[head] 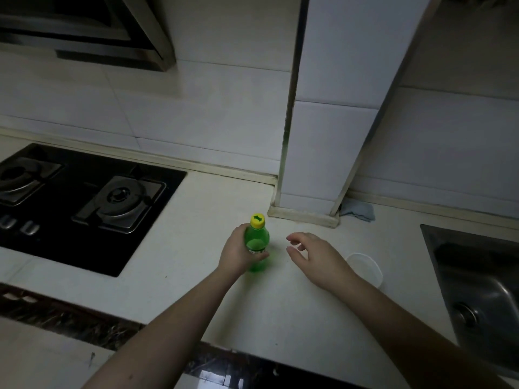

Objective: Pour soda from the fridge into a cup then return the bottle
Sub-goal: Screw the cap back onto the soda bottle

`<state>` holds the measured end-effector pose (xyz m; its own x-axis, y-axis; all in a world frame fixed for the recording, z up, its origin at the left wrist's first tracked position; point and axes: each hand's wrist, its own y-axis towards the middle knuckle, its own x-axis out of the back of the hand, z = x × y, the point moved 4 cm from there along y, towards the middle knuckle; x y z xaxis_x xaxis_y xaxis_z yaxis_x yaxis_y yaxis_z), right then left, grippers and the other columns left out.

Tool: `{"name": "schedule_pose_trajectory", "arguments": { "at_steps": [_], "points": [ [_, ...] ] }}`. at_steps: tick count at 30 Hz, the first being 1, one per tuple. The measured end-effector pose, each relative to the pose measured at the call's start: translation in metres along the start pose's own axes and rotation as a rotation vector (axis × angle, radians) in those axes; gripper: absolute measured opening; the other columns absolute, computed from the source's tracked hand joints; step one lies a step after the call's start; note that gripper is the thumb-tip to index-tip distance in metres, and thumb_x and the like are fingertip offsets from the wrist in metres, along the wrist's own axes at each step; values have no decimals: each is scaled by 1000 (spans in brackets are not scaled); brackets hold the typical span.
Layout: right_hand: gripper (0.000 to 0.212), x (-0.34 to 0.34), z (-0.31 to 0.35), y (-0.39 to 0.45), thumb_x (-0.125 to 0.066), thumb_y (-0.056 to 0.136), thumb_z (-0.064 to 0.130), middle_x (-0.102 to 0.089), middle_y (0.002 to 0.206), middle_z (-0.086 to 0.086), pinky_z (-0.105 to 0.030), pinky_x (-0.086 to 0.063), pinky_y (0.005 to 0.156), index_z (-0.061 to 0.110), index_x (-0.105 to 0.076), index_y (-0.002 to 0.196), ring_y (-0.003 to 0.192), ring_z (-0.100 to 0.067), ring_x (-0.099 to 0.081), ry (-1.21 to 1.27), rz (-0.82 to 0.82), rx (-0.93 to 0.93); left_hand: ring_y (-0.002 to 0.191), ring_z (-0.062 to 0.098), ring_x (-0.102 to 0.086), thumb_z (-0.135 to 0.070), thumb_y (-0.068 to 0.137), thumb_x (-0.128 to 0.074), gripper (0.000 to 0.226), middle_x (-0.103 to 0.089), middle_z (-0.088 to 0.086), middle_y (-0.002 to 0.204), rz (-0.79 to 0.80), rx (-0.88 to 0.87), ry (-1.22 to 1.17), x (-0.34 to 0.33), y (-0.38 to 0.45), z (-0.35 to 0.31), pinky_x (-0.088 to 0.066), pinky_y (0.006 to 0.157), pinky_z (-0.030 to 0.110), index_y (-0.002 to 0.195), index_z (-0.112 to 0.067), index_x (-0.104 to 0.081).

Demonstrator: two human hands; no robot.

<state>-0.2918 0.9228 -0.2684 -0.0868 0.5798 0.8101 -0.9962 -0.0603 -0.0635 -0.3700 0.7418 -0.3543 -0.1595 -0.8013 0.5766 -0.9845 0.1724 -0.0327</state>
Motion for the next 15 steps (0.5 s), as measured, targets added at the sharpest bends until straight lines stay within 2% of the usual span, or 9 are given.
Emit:
{"name": "schedule_pose_trajectory", "arguments": {
  "at_steps": [3,7,11,15],
  "points": [
    [35,-7,-1,-4,-46,96,40,-58,122,5,-27,-44,86,26,-54,127,105,-11,-56,-60,49,4,104,14,-59,-36,59,-90,76,-61,-6,115,-5,17,-1,1,0,3,-46,83,27,123,-23,-52],
    [37,-14,-4,-5,-45,96,41,-57,126,3,-26,-42,88,25,-53,129,112,-13,-53,-81,70,39,105,12,-55,-32,65,-89,86,-56,-7,120,-15,29,2,2,-2,-1,-47,85,29,133,-22,-38],
    [40,-15,-8,-5,-44,97,41,-56,129,3,-28,-41,93,23,-52,131,116,-15,-51,-81,84,75,100,15,-60,-29,70,-85,74,-60,-7,111,-39,57,9,-2,-8,-2,-44,77,23,129,-20,-42],
    [40,-13,-9,-6,-43,97,41,-55,131,3,-31,-41,95,22,-52,132,116,-17,-50,-84,105,125,96,12,-58,-29,71,-84,70,-60,-9,108,-68,80,26,0,-11,-6,-42,76,22,127,-20,-45]
  ]
}}
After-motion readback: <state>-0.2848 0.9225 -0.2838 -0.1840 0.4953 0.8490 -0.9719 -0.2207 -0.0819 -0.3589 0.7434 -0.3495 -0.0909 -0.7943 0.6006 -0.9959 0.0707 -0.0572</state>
